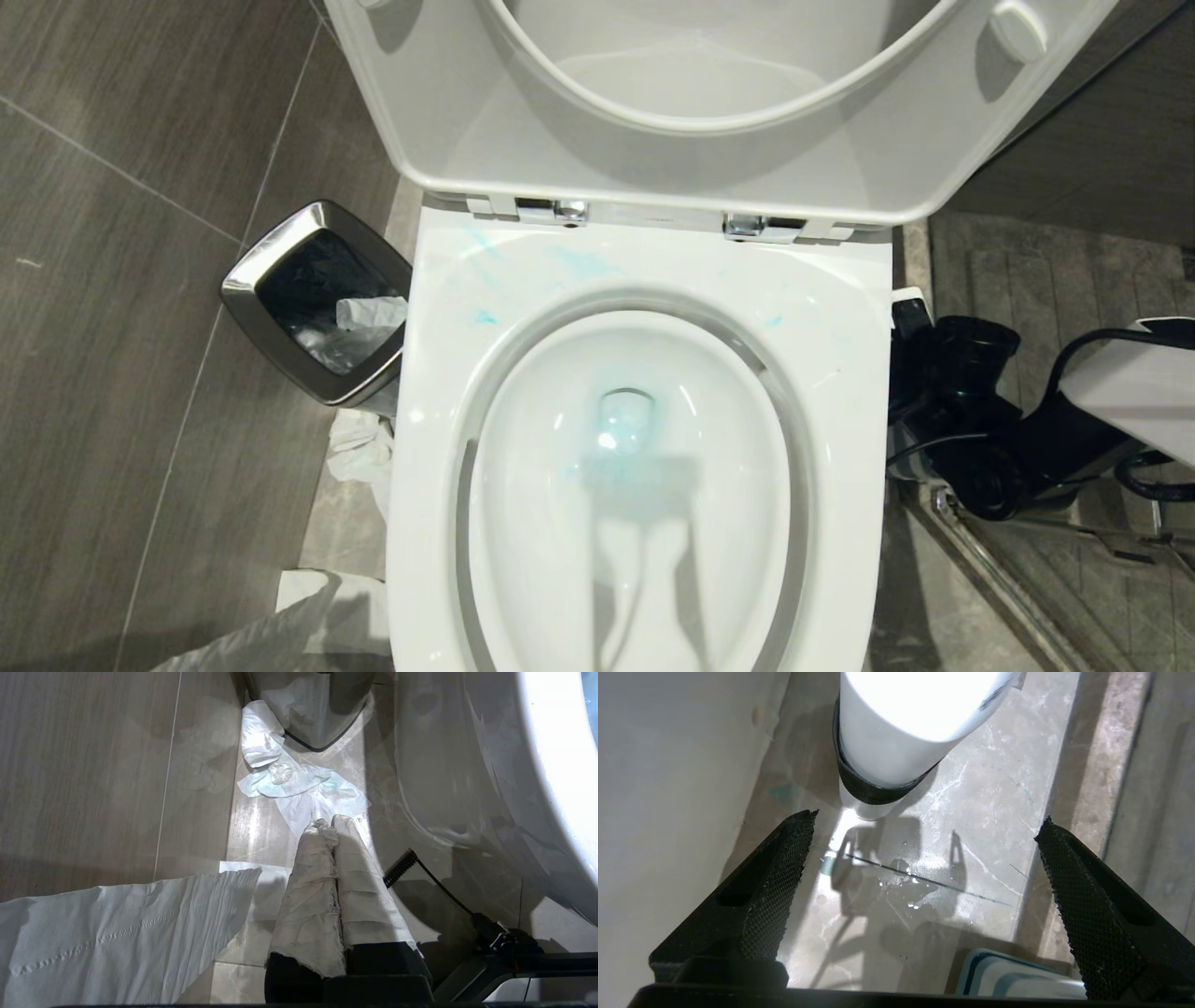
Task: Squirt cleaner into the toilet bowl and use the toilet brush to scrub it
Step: Place the cleaning agent on the floor, then scrub the toilet bowl
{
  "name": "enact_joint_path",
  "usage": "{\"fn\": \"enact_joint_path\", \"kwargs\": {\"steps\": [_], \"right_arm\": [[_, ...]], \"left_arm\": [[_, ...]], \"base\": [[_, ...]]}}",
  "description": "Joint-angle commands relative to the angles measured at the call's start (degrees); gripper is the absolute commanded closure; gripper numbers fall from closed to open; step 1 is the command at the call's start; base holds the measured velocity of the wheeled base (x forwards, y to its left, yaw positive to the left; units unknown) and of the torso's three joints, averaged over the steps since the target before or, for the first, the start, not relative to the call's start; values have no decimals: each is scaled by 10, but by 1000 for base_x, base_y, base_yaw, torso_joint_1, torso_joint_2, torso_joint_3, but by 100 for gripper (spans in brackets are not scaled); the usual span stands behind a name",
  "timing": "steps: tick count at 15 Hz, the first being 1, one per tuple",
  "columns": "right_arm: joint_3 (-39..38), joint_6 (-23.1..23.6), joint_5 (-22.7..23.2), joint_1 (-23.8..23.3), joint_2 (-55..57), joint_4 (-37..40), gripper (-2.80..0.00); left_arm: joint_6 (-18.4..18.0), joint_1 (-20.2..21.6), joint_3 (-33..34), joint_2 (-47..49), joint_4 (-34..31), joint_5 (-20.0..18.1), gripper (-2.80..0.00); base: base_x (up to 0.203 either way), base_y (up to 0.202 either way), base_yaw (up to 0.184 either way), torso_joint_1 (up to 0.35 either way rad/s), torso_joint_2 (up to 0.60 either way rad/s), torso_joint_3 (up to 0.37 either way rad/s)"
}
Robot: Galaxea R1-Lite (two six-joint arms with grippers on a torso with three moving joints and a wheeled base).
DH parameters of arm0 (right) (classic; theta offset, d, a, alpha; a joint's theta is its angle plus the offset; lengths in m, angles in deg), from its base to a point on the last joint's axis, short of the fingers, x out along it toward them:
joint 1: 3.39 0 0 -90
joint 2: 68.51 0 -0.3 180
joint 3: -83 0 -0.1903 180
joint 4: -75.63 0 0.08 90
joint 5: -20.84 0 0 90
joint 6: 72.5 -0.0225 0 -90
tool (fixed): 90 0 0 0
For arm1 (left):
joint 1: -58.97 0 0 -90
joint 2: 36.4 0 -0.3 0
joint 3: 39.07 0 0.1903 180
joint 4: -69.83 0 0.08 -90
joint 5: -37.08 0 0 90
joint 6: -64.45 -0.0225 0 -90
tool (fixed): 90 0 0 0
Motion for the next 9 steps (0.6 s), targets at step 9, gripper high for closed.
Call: {"fn": "enact_joint_path", "kwargs": {"steps": [9], "right_arm": [[-119,-13,-3,2,-177,-4,-280]], "left_arm": [[0,0,4,0,0,0,0]], "base": [[0,0,0,0,0,0]]}}
